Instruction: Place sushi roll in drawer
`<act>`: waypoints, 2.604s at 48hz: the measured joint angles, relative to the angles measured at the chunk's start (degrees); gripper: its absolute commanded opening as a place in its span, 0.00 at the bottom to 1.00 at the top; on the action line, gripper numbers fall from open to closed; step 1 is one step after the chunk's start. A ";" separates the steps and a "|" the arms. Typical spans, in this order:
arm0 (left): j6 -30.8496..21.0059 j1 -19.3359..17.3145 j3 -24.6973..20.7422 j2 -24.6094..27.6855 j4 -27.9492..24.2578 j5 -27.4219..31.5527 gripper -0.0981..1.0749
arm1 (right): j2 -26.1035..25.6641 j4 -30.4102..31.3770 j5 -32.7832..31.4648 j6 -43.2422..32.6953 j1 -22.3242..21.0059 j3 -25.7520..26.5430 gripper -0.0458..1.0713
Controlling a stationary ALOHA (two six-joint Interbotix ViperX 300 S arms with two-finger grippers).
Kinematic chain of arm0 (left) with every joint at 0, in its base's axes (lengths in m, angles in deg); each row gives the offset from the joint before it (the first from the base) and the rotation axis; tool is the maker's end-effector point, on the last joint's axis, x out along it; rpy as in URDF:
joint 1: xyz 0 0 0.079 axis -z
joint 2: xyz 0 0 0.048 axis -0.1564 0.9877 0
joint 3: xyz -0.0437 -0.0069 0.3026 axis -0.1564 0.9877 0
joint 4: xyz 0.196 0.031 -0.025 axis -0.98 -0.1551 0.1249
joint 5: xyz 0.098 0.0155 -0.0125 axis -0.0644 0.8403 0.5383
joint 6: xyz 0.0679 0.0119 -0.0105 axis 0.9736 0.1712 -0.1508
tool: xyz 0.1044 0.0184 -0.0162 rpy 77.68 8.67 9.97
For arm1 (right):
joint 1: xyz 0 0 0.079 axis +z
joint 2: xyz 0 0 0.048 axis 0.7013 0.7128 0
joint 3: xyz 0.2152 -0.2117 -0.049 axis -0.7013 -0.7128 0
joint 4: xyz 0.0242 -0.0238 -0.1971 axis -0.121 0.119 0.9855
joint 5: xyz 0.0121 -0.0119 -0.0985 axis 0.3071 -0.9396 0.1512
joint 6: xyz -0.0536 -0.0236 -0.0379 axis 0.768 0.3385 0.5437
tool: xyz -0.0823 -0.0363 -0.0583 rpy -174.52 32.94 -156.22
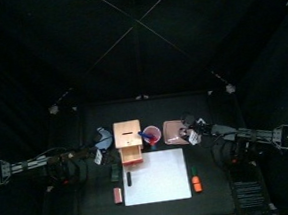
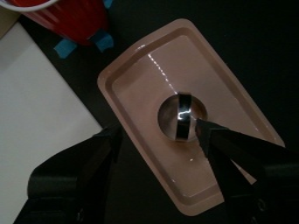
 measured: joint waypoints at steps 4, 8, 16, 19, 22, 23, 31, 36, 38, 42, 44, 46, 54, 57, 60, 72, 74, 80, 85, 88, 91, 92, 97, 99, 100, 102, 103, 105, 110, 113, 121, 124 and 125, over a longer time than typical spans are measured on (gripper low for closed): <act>-2.11 -0.18 -2.37 -0.18 -3.16 2.46 0.80 | 0.00 0.00 0.09 0.09 0.00 0.09 0.91; -5.27 -0.35 -5.27 -0.26 -7.38 5.27 0.80 | 0.00 0.00 0.09 0.00 0.09 0.09 0.91; -17.58 -0.53 -10.63 -0.35 -20.21 12.04 0.79 | 0.00 0.00 0.35 0.09 0.00 0.09 0.91; -24.35 -0.44 -11.43 -0.44 -26.10 14.68 0.79 | 0.00 -0.09 0.44 0.00 0.00 0.00 0.91; -31.73 -0.18 -11.25 -0.44 -31.99 16.87 0.79 | 0.00 -0.26 0.62 0.09 0.00 0.09 0.91; -34.37 -0.09 -11.16 -0.44 -34.01 17.67 0.79 | 0.00 -0.35 0.70 0.00 0.00 0.09 0.91; -56.07 6.24 -7.03 -0.44 -49.66 20.48 0.80 | 0.18 -0.62 1.49 0.00 0.09 -0.18 0.91; -67.68 12.30 -4.57 -0.35 -56.69 20.13 0.80 | 0.53 -0.62 1.76 0.00 0.00 -0.18 0.91; -73.13 14.85 -3.25 0.09 -59.59 20.04 0.81 | 0.70 -0.62 1.85 0.00 0.09 -0.18 0.91; -80.95 18.37 -1.14 1.58 -63.28 19.86 0.81 | 1.05 -0.62 2.11 0.00 0.09 -0.18 0.91; -84.11 19.95 -0.26 2.90 -64.51 19.86 0.82 | 1.23 -0.53 2.29 0.00 0.09 -0.18 0.91; -87.01 21.53 0.26 4.57 -65.48 19.86 0.83 | 1.41 -0.53 2.46 0.00 0.09 -0.18 0.91; -91.67 25.93 0.44 9.93 -66.27 19.69 0.89 | 2.20 -0.62 2.64 0.09 0.35 -0.18 0.91; -92.20 26.98 0.09 11.60 -66.01 19.42 0.92 | 2.46 -0.62 2.72 0.09 0.35 -0.18 0.91; -92.20 27.77 -0.62 13.54 -65.65 18.63 0.94 | 2.64 -0.62 2.72 0.09 0.35 -0.18 0.91; -92.55 30.06 -2.55 18.02 -62.84 14.85 0.95 | 3.25 -0.62 2.81 0.00 0.79 -0.35 0.91; -92.55 30.76 -2.72 18.81 -61.61 14.68 0.95 | 3.34 -0.62 2.81 0.00 0.88 -0.44 0.91; -92.55 33.57 -3.52 20.83 -57.92 14.59 0.95 | 3.25 -0.62 2.81 0.00 1.05 -0.97 0.91; -92.72 34.54 -4.31 22.32 -57.39 15.29 0.95 | 3.34 -0.62 3.08 0.00 1.14 -1.05 0.91; -92.90 34.28 -4.83 23.55 -57.83 15.64 0.95 | 3.34 -0.53 3.52 0.00 1.23 -1.05 0.91; -92.90 33.93 -5.45 24.61 -58.18 15.73 0.95 | 3.34 -0.62 3.96 0.09 1.41 -1.14 0.91; -92.90 33.84 -5.63 25.05 -58.27 15.82 0.95 | 3.34 -0.62 4.04 0.09 1.49 -1.32 0.91; -93.08 33.40 -6.42 26.98 -58.62 15.91 0.95 | 3.34 -0.62 4.22 0.00 1.67 -1.58 0.91; -93.52 33.05 -6.50 28.21 -58.62 16.00 0.95 | 3.34 -0.62 4.31 0.00 1.76 -1.58 0.91; -93.69 32.87 -6.50 28.74 -58.62 16.08 0.95 | 3.34 -0.62 4.31 0.00 1.76 -1.58 0.91; -94.04 32.52 -6.59 29.71 -58.71 16.35 0.95 | 3.34 -0.62 4.39 0.09 1.76 -1.67 0.91; -94.22 32.34 -6.50 30.15 -58.80 16.44 0.95 | 3.34 -0.62 4.39 0.00 1.76 -1.58 0.91; -94.75 32.17 -6.59 31.03 -58.89 16.61 0.95 | 3.34 -0.62 4.31 0.00 1.85 -1.58 0.91; -96.33 31.90 -6.86 32.70 -60.38 16.70 0.95 | 3.34 -0.62 4.39 0.00 1.85 -1.58 0.91; -97.12 31.73 -7.21 33.49 -61.52 16.70 0.95 | 3.34 -0.62 4.39 0.09 1.85 -1.67 0.91; -98.79 31.38 -7.82 34.37 -64.69 16.79 0.92 | 3.34 -0.62 4.39 0.00 1.85 -1.67 0.91; -99.14 31.20 -7.91 34.54 -65.30 16.70 0.90 | 3.34 -0.62 4.48 0.00 1.85 -1.67 0.91; -99.14 31.20 -7.91 34.54 -65.39 16.79 0.89 | 3.34 -0.62 4.48 0.00 1.85 -1.67 0.91</act>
